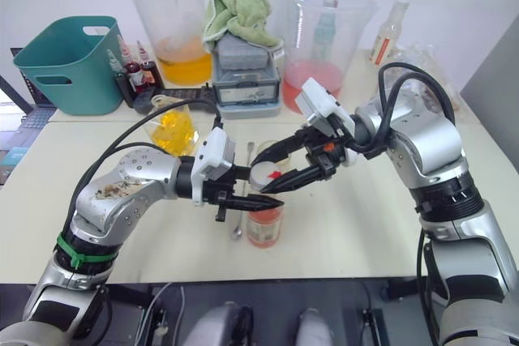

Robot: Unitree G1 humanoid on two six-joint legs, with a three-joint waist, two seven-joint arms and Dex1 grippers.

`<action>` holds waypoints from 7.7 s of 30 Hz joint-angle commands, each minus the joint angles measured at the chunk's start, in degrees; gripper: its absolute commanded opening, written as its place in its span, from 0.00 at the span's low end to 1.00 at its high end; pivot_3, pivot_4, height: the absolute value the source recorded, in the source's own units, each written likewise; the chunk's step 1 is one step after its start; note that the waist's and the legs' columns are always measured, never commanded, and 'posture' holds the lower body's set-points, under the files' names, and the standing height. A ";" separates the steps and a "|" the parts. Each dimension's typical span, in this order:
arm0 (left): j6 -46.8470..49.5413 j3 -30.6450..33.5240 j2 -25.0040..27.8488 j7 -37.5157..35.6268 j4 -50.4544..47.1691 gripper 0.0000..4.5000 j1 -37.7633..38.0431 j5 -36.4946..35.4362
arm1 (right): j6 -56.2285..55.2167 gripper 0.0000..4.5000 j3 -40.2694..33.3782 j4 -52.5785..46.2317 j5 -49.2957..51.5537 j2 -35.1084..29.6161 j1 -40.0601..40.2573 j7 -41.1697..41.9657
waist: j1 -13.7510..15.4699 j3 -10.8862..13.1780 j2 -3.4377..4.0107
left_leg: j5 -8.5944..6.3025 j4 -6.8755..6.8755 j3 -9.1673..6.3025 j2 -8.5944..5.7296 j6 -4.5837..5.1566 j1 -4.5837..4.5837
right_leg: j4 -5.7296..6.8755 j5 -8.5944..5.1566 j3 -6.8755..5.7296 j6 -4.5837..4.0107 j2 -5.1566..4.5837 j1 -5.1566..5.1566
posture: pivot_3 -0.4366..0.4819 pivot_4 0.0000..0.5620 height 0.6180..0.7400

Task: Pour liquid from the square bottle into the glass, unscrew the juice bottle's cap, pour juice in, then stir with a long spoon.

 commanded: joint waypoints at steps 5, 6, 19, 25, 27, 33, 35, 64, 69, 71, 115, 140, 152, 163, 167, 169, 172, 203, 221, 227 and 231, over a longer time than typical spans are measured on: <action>-1.18 -0.63 -0.21 0.05 0.99 0.32 -0.41 0.72 | 7.21 0.89 -10.18 -7.02 4.87 -4.38 3.34 -4.59 | 0.41 0.00 0.00 | 0.03 -0.01 -0.04 0.02 -0.09 0.00 | 0.03 0.00 -0.04 0.00 -0.01 -0.03 | 0.48 0.27 1.00; -1.30 -0.61 -0.38 0.23 1.04 0.32 -0.37 0.78 | 8.78 0.89 -12.99 -8.74 6.50 -4.40 4.82 -7.63 | 0.39 0.00 0.00 | 0.02 0.00 -0.06 0.03 -0.09 0.00 | 0.02 0.00 -0.05 -0.01 -0.03 -0.02 | 0.48 0.27 1.00; -1.23 -1.26 -2.29 1.10 1.46 0.32 -0.18 0.62 | 18.09 0.89 -25.14 -34.36 14.96 0.30 25.31 -40.86 | 1.33 -0.01 -0.01 | -0.04 -0.01 -0.03 0.09 -0.33 0.01 | 0.02 0.04 0.06 -0.06 -0.11 -0.02 | 0.48 0.27 1.00; -1.78 -1.30 -2.64 0.47 2.55 0.32 -0.72 0.72 | 17.64 0.77 -24.13 -34.79 15.02 0.58 26.18 -45.44 | 1.51 -0.01 -0.01 | 0.06 0.00 -0.01 0.08 -0.14 0.01 | -0.02 0.04 0.02 -0.06 -0.05 0.00 | 0.48 0.27 1.00; -1.88 -1.27 -2.67 0.34 2.75 0.32 -0.79 0.74 | 17.32 0.64 -23.81 -34.82 15.03 0.46 26.31 -45.89 | 1.50 -0.01 -0.01 | 0.06 0.00 -0.01 0.08 -0.13 0.01 | -0.01 0.04 0.02 -0.06 -0.04 0.01 | 0.48 0.27 1.00; -1.98 -0.73 -2.38 0.49 3.35 0.32 -0.79 0.82 | 15.51 0.37 -20.69 -33.70 12.70 -0.96 25.81 -43.03 | 1.49 -0.01 -0.01 | 0.05 0.02 -0.01 0.08 -0.07 0.01 | -0.02 0.04 0.01 -0.05 -0.01 0.05 | 0.48 0.27 1.00; -1.91 -0.48 -2.01 0.64 3.11 0.32 -0.59 0.82 | 14.00 0.37 -19.50 -32.62 12.12 -0.93 24.80 -40.81 | 1.42 -0.01 -0.01 | 0.04 0.03 -0.01 0.09 -0.05 0.02 | -0.02 0.04 0.00 -0.05 0.00 0.05 | 0.48 0.27 1.00; -0.46 0.08 0.19 3.16 -0.74 0.32 2.76 -0.91 | 10.11 0.99 -18.10 -17.02 8.79 -4.12 10.03 -19.11 | 0.07 -0.01 -0.01 | 0.00 -0.09 -0.05 0.14 -0.27 0.04 | 0.02 0.04 -0.01 -0.07 -0.02 -0.01 | 0.48 0.27 1.00; -1.32 -0.84 -0.98 2.20 0.74 0.32 1.86 -0.94 | 18.02 0.99 -21.92 -30.02 13.09 -2.31 19.12 -35.25 | 0.63 -0.03 -0.02 | -0.13 -0.07 -0.06 0.12 -0.52 0.04 | 0.00 0.05 0.02 -0.07 -0.09 -0.01 | 0.48 0.27 1.00; -1.59 -1.06 -1.15 1.79 1.24 0.32 1.58 -0.82 | 19.37 0.99 -22.88 -32.14 14.49 -1.33 20.62 -39.40 | 0.74 -0.03 -0.02 | -0.15 -0.06 -0.04 0.11 -0.55 0.04 | -0.01 0.05 0.03 -0.07 -0.10 -0.01 | 0.48 0.27 1.00; -1.65 -1.76 0.44 2.43 -1.61 0.32 2.74 -0.02 | 11.62 0.99 -12.23 -9.89 9.80 -4.90 5.42 -6.53 | 0.51 -0.03 -0.02 | 0.00 -0.02 -0.05 0.09 -0.06 0.04 | -0.03 0.05 -0.06 -0.06 -0.03 0.01 | 0.48 0.27 1.00; -3.82 -2.77 -2.38 -0.12 3.22 0.32 0.38 1.20 | 20.20 0.58 -24.56 -36.17 20.46 -0.48 25.32 -48.13 | 1.80 -0.04 -0.02 | 0.01 0.01 -0.04 0.08 -0.03 0.05 | -0.07 0.06 -0.03 -0.05 -0.06 0.05 | 0.48 0.27 1.00; -2.08 -0.68 -0.24 3.04 -1.02 0.32 3.05 1.21 | 5.24 0.37 -8.81 -21.59 6.31 -3.94 15.43 -20.38 | 1.23 -0.04 -0.02 | -0.20 0.03 -0.03 0.09 0.34 0.05 | -0.05 0.05 -0.04 -0.05 0.03 0.06 | 0.48 0.27 1.00; -0.43 0.04 1.60 4.96 -4.98 0.32 4.85 0.67 | -7.85 0.48 2.28 -3.95 0.56 -0.46 0.71 3.49 | 0.05 -0.05 -0.02 | 0.05 0.02 -0.07 0.12 -0.08 0.16 | -0.03 0.05 -0.07 -0.05 0.09 0.04 | 0.48 0.27 1.00; -0.65 -0.04 1.18 5.66 -5.07 0.32 5.16 0.43 | -5.80 0.83 -0.28 -3.12 1.89 -1.76 -0.44 2.74 | 0.12 -0.05 -0.02 | 0.05 -0.02 -0.13 0.12 -0.11 0.16 | -0.02 0.05 -0.09 -0.06 0.06 -0.05 | 0.48 0.27 1.00; -0.92 -0.30 0.85 5.72 -4.58 0.32 4.80 0.44 | -2.13 0.98 -3.07 -4.37 3.21 -3.27 0.62 1.19 | 0.28 -0.04 -0.02 | 0.04 -0.02 -0.12 0.08 -0.11 0.15 | -0.03 0.05 -0.07 -0.06 0.00 -0.05 | 0.48 0.27 1.00; -1.30 -0.77 0.36 5.24 -3.64 0.32 4.28 0.30 | 1.50 0.99 -7.28 -8.17 5.03 -5.13 3.57 -2.91 | 0.58 -0.04 -0.03 | 0.00 -0.02 -0.12 0.07 -0.17 0.15 | -0.06 0.06 -0.08 -0.05 -0.03 -0.05 | 0.48 0.27 1.00; -5.13 -2.96 -3.19 0.16 3.62 0.32 1.00 2.09 | 17.13 0.44 -22.17 -36.92 18.12 -3.03 25.63 -44.63 | 2.11 -0.05 -0.03 | -0.24 0.02 -0.08 0.10 0.37 0.13 | -0.14 0.06 -0.06 -0.05 -0.07 0.04 | 0.48 0.27 1.00; -3.62 -1.47 0.03 2.38 -1.73 0.32 4.58 2.23 | -12.32 0.38 3.01 -1.21 -3.60 -0.34 -1.47 3.49 | 0.59 -0.06 -0.02 | -0.07 0.03 -0.10 0.11 0.12 0.19 | -0.11 0.06 -0.09 -0.04 0.08 0.03 | 0.48 0.27 1.00; -3.13 -1.62 -0.13 3.18 -2.30 0.32 5.15 1.80 | -4.78 0.82 -0.91 -1.63 2.07 -2.47 -2.91 2.53 | 0.59 -0.06 -0.02 | 0.04 0.00 -0.13 0.11 -0.12 0.19 | -0.07 0.06 -0.09 -0.05 0.01 -0.03 | 0.48 0.27 1.00; -3.75 -2.13 -0.76 2.81 -1.19 0.32 4.56 1.85 | -0.25 1.00 -7.55 -5.58 3.66 -4.46 1.13 -4.30 | 1.03 -0.06 -0.02 | -0.11 -0.01 -0.14 0.09 -0.30 0.18 | -0.09 0.07 -0.09 -0.05 -0.06 -0.03 | 0.48 0.27 1.00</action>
